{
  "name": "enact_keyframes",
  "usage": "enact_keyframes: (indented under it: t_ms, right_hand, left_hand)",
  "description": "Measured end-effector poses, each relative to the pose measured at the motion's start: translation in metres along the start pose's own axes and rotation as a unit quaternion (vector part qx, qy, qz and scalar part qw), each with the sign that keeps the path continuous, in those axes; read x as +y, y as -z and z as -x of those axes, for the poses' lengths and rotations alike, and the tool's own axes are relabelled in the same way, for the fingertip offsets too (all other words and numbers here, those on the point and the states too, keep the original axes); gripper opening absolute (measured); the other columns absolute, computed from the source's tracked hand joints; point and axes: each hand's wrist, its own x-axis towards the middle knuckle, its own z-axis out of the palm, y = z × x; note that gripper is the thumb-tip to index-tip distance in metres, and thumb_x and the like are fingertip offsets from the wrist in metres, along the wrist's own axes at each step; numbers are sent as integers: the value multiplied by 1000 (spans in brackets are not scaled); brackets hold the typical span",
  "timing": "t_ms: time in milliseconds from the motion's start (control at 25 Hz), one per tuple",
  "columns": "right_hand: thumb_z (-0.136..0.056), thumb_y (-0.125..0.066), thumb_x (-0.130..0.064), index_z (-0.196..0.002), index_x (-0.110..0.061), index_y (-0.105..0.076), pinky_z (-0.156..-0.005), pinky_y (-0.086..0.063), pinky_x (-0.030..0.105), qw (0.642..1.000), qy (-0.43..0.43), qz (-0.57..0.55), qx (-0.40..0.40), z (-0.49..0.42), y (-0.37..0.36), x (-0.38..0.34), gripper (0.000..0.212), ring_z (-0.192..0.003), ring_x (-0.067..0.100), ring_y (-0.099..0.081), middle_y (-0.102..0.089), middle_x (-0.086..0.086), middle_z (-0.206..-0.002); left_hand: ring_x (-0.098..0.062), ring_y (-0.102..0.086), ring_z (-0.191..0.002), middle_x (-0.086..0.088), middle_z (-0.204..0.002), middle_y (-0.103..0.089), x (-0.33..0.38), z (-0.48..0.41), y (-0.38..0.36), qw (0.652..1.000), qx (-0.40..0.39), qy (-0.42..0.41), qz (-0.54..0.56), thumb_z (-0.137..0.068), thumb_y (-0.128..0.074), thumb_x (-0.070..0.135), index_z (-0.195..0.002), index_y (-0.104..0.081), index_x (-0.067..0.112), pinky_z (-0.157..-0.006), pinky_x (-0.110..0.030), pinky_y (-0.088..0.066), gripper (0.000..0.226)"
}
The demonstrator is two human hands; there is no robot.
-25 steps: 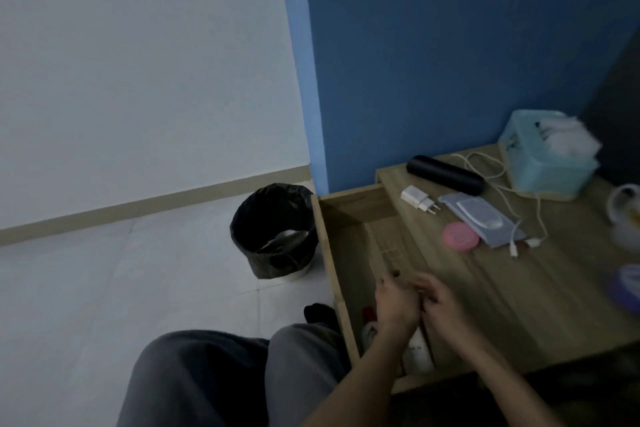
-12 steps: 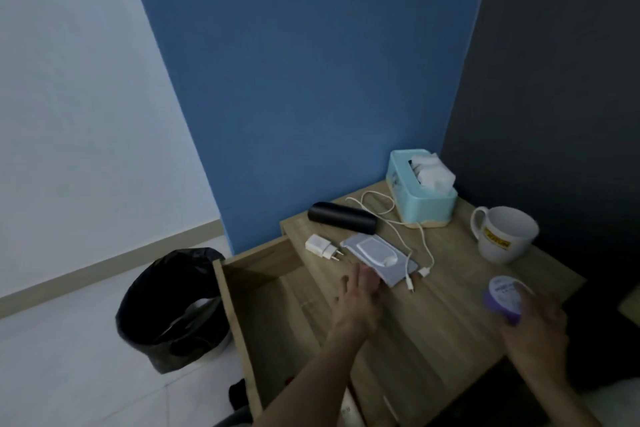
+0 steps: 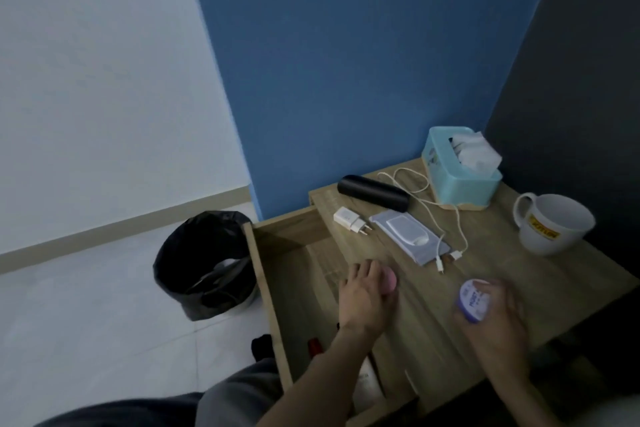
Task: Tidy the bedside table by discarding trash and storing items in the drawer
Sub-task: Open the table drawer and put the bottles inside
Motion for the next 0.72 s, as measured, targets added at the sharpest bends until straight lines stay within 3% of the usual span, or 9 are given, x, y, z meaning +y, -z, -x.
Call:
enact_keyframes:
  t_ms: [160,280,400,560,600,680,720]
  right_hand:
    - [-55,-83,-7,-106,-8,-53,-86,-44,44,990,138,-17,-25,32,-33,-35,59,-101,36,-54,-59,17,-112]
    - [-56,-83,-11,-107,-10,-53,-82,-45,41,983,168,-33,-71,50,-56,-66,59,-102,33,-53,-58,15,-112]
    - [-60,-81,-13,-112,-11,-51,-86,-46,40,965,228,-41,-123,65,-86,-94,60,-108,30,-50,-54,13,-119]
    - [-69,-76,-17,-123,-11,-44,-95,-43,42,964,196,-5,-181,68,-128,-111,63,-116,29,-47,-47,14,-127]
    - [-69,-75,-13,-124,-8,-44,-94,-40,42,967,168,-1,-189,64,-140,-112,64,-117,33,-45,-47,18,-127]
    - [-70,-73,-9,-125,-4,-42,-92,-39,41,968,116,9,-224,52,-160,-114,63,-119,38,-42,-46,22,-129]
    - [-71,-73,-9,-125,-5,-41,-92,-39,41,966,95,23,-239,43,-175,-114,63,-121,38,-40,-46,22,-130]
  left_hand:
    - [-17,-39,-124,4,-134,-46,-21,27,6,997,34,40,64,-85,-57,38,-123,-44,25,-105,-35,-36,42]
    - [-15,-43,-121,4,-132,-46,-47,38,8,968,70,184,155,-83,-61,35,-126,-41,27,-102,-35,-41,48]
    - [-20,-44,-124,-3,-140,-41,-76,44,11,922,20,314,225,-92,-50,33,-134,-35,21,-103,-37,-40,46]
    - [-27,-23,-144,-15,-158,-8,-97,37,0,885,-31,379,267,-95,-48,16,-151,-4,17,-118,-38,-25,71]
    - [-28,-22,-144,-17,-158,-9,-104,33,-8,868,6,400,294,-96,-44,13,-151,-3,15,-117,-29,-26,68]
    - [-30,-28,-141,-20,-156,-17,-116,26,-21,798,138,425,404,-98,-37,9,-150,-7,12,-110,-14,-29,61]
    - [-30,-30,-139,-20,-155,-19,-125,11,-31,808,172,413,384,-97,-36,7,-150,-5,10,-112,-18,-29,61]
